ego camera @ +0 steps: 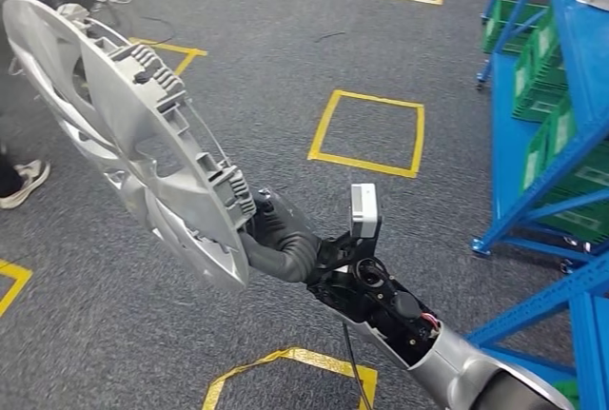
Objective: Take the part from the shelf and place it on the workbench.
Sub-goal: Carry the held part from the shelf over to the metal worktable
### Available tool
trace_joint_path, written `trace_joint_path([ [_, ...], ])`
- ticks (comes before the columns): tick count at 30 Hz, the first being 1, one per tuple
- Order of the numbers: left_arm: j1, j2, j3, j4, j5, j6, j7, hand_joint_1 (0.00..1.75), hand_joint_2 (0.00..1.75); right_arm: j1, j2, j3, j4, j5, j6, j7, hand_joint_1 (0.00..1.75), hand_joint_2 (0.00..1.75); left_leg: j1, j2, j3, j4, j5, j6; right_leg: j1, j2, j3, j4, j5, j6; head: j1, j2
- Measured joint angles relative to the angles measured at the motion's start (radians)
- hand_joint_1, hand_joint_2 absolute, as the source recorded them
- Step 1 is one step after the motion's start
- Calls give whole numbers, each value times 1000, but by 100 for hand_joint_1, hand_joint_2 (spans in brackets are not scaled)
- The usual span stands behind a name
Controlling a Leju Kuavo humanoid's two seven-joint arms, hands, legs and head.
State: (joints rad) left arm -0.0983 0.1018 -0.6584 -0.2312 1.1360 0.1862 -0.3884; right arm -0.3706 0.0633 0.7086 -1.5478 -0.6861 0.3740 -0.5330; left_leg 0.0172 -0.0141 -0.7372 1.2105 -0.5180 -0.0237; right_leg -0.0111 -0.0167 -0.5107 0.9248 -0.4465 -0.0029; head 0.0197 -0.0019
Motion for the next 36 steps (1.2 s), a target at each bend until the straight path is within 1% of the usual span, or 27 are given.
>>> trace_joint_path([
  [1,-1,0,0,0,0,0,0,0,175,1,0,0,3,0,0,0,175,175,2,5,-16,33,-7,-4,0,-17,0,0,-1,0,-2,0],
  [2,0,0,0,0,0,0,0,0,175,3,0,0,6,0,0,0,175,175,4,9,-11,27,4,-6,1,-33,0,1,-3,1,-4,0],
  [3,0,1,0,0,1,0,0,0,175,4,0,1,8,0,1,0,175,175,6,16,16,-23,31,-8,0,-47,0,3,-6,4,-6,0],
  [5,0,1,0,0,2,1,0,0,175,4,0,1,10,0,2,0,175,175,6,61,97,-167,86,-8,3,-71,0,12,-16,14,-9,0],
  [7,-2,1,0,0,2,2,-1,0,175,3,0,1,10,0,3,-1,175,175,2,88,136,-242,104,3,10,-90,2,20,-28,26,-5,0],
  [9,-2,0,0,0,3,2,-1,0,175,3,0,1,10,0,3,-1,175,175,-2,66,135,-244,100,17,11,-109,8,21,-36,34,3,0],
  [10,-1,0,0,0,3,2,-1,0,175,3,0,1,10,0,4,-1,175,175,-1,55,135,-244,100,23,8,-107,11,24,-42,40,5,0],
  [12,0,1,0,0,3,3,-1,0,175,4,0,2,10,0,4,-2,175,175,0,30,137,-245,100,33,1,-63,-6,77,-80,47,10,0],
  [14,-1,0,0,0,3,3,-1,0,175,4,0,2,11,0,6,-2,175,175,-1,6,138,-245,101,40,0,-8,-69,212,-149,49,20,0],
  [15,-2,0,0,0,3,3,-1,0,175,5,0,1,12,0,7,-2,175,175,-3,-7,138,-245,100,43,1,3,-107,285,-177,47,25,0],
  [16,-2,0,0,0,3,3,-1,0,175,7,0,2,14,0,9,-2,175,175,-6,-23,139,-245,100,44,2,9,-134,333,-187,45,29,0],
  [17,-2,0,0,0,3,3,-1,0,175,9,0,2,15,0,10,-2,175,175,-8,-39,140,-245,100,45,3,12,-145,343,-175,40,30,0],
  [18,-2,0,0,0,3,3,-1,0,175,10,0,2,17,0,11,-1,175,175,-9,-57,142,-244,100,45,4,17,-137,311,-143,34,31,0],
  [19,-2,0,0,0,3,3,-1,0,175,11,0,2,18,0,11,-1,175,175,-10,-74,144,-244,100,45,5,30,-113,245,-96,27,32,0],
  [21,-3,-1,-1,0,3,3,-1,0,175,10,0,2,19,0,14,-1,175,175,-8,-104,144,-244,101,43,5,82,-59,106,-26,15,31,0],
  [22,-3,-2,-2,0,2,3,-1,0,175,10,0,2,19,0,15,-1,175,175,-6,-117,141,-244,102,39,6,102,-43,65,-11,12,31,0],
  [23,-3,-2,-2,0,2,3,-1,0,175,10,0,2,19,0,16,-1,175,175,-3,-130,137,-246,105,34,7,110,-37,48,-10,11,32,0],
  [25,0,-1,-4,0,2,2,-1,0,175,9,0,2,19,0,17,0,175,175,1,-148,133,-251,110,22,8,86,-28,33,-7,7,36,0],
  [26,2,-1,-5,0,2,2,-1,0,175,9,0,2,20,0,17,1,175,175,-1,-132,131,-248,106,18,6,72,-21,22,-3,3,35,0],
  [27,3,0,-6,0,1,2,-1,0,175,9,0,2,20,0,17,1,175,175,-4,-100,120,-226,92,15,4,57,-14,12,2,0,29,0],
  [29,1,-1,-8,0,0,2,0,0,175,7,0,2,21,0,16,0,175,175,-7,-25,69,-123,35,9,5,27,-8,1,6,-5,15,0],
  [30,0,-1,-10,0,0,2,0,0,175,6,0,2,21,0,16,-1,175,175,-6,-6,34,-54,5,5,6,11,-8,1,5,-6,8,0],
  [31,-2,-1,-12,0,-1,2,0,0,175,6,0,2,23,0,15,-1,175,175,-3,1,9,-3,-12,1,7,-4,-9,1,4,-6,5,0],
  [32,-2,-1,-14,0,-1,2,1,0,175,7,0,2,25,0,15,0,175,175,-1,5,1,13,-10,-2,7,-20,-10,2,3,-6,2,0],
  [33,-2,0,-16,0,-2,2,3,0,175,8,0,2,27,0,14,0,175,175,2,10,12,-5,7,-4,6,-35,-10,3,2,-4,-1,0],
  [34,-2,0,-16,0,-3,2,4,0,175,8,0,2,29,0,14,0,175,175,4,22,46,-66,38,-6,6,-48,-10,5,-1,-2,-3,0],
  [36,-4,1,-17,0,-3,1,7,0,175,8,0,2,29,0,14,0,175,175,3,62,120,-202,85,-3,9,-71,-10,13,-9,8,-7,0],
])
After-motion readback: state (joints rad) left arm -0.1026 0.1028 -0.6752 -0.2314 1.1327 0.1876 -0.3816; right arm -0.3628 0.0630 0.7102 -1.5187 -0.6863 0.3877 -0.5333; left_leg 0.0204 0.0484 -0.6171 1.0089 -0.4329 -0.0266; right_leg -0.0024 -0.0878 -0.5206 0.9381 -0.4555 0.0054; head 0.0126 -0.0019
